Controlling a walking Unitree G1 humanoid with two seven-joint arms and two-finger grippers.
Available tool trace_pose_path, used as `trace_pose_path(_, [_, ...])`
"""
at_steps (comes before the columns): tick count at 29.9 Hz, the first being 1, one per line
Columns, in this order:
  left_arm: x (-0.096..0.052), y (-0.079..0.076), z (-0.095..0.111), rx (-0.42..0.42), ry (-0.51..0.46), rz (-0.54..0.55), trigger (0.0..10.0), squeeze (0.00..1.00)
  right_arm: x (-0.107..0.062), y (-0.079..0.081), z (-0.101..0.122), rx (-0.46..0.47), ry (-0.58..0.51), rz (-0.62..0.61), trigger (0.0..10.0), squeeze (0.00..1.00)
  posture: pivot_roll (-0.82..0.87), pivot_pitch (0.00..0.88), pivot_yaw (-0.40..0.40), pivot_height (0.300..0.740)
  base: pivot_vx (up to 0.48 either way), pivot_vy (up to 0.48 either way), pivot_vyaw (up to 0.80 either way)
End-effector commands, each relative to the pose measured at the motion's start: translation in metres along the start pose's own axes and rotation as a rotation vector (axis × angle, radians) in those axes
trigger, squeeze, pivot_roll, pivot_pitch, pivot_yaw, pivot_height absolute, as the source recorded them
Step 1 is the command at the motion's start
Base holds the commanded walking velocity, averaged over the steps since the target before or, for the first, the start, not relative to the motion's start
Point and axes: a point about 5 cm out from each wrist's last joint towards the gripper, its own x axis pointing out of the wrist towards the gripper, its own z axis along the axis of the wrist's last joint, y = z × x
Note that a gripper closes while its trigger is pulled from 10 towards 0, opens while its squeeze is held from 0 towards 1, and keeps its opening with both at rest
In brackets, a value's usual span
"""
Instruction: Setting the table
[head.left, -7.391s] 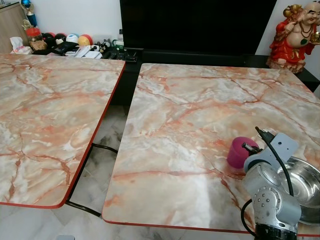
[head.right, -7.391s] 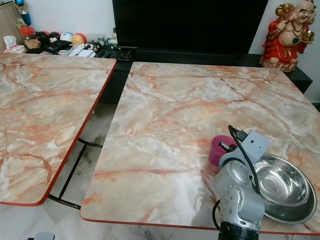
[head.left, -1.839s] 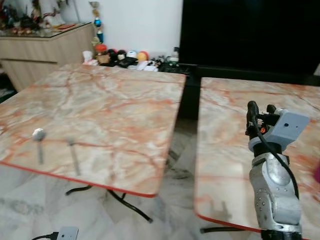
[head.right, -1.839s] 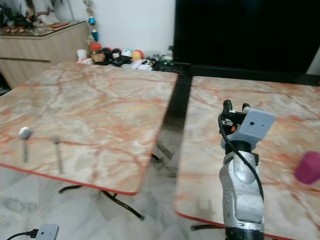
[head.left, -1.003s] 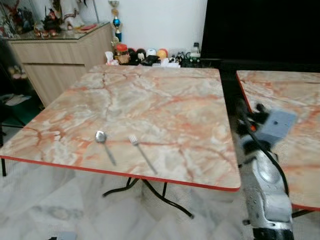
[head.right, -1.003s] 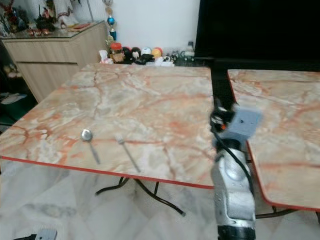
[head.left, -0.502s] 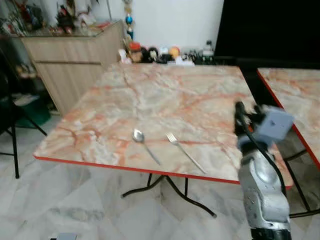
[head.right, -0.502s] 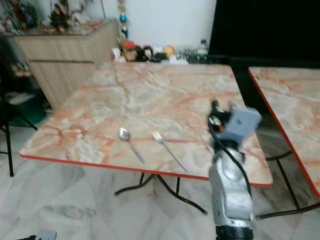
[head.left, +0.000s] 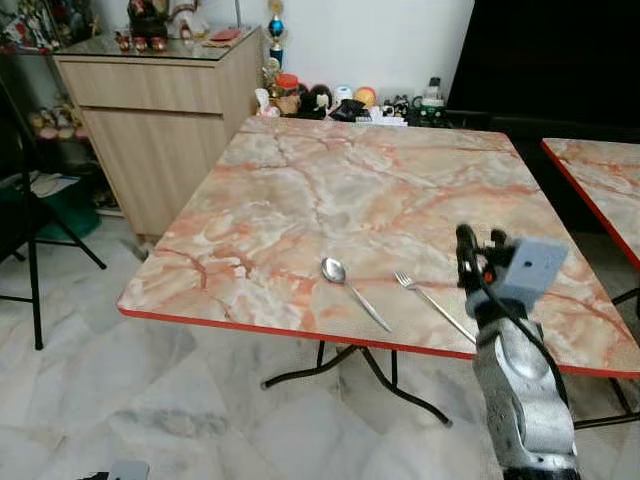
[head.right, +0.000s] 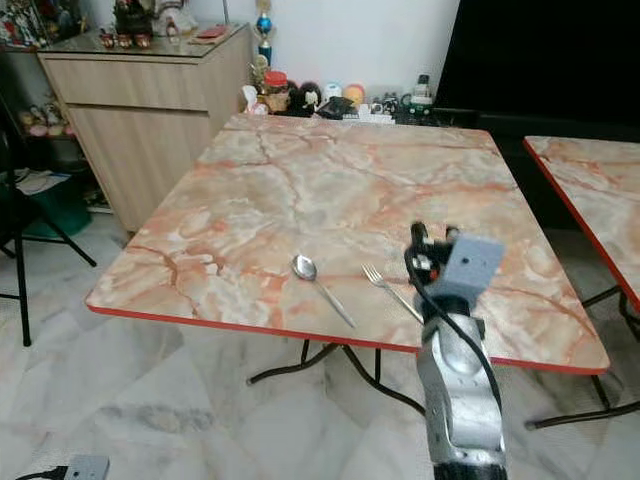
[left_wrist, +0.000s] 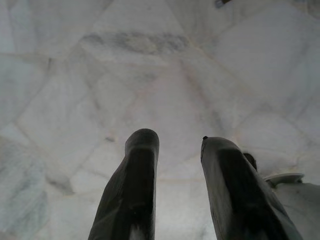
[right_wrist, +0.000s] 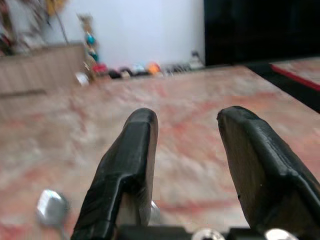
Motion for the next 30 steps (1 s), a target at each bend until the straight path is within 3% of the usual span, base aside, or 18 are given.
trace_pose_path(1, [-0.002, 0.001, -0.005, -0.018, 0.013, 0.005, 10.0, 0.0, -0.003, -0.016, -0.003, -0.026, 0.005, -0.048, 10.0, 0.0, 0.0, 0.076, 0.009, 0.74, 0.0, 0.0, 0.0])
trace_pose_path(4, [-0.002, 0.001, -0.008, -0.022, 0.017, 0.005, 10.0, 0.0, -0.006, -0.027, -0.006, -0.045, 0.016, -0.063, 10.0, 0.0, -0.01, 0.089, 0.011, 0.74, 0.0, 0.0, 0.0])
trace_pose_path(9, [-0.002, 0.0, -0.008, -0.024, 0.014, 0.004, 10.0, 0.0, -0.006, -0.027, -0.007, -0.049, 0.012, -0.048, 10.0, 0.0, -0.01, 0.095, 0.011, 0.74, 0.0, 0.0, 0.0])
trace_pose_path(24, [-0.003, 0.003, -0.01, -0.029, 0.023, 0.016, 10.0, 0.0, -0.006, -0.008, -0.002, -0.072, -0.03, 0.073, 10.0, 0.0, -0.01, 0.103, 0.008, 0.74, 0.249, 0.0, 0.0])
trace_pose_path(30, [-0.003, 0.002, -0.01, -0.031, 0.024, 0.014, 10.0, 0.0, -0.006, -0.004, 0.0, -0.073, -0.042, 0.099, 10.0, 0.0, -0.01, 0.103, 0.007, 0.74, 0.373, 0.0, 0.69])
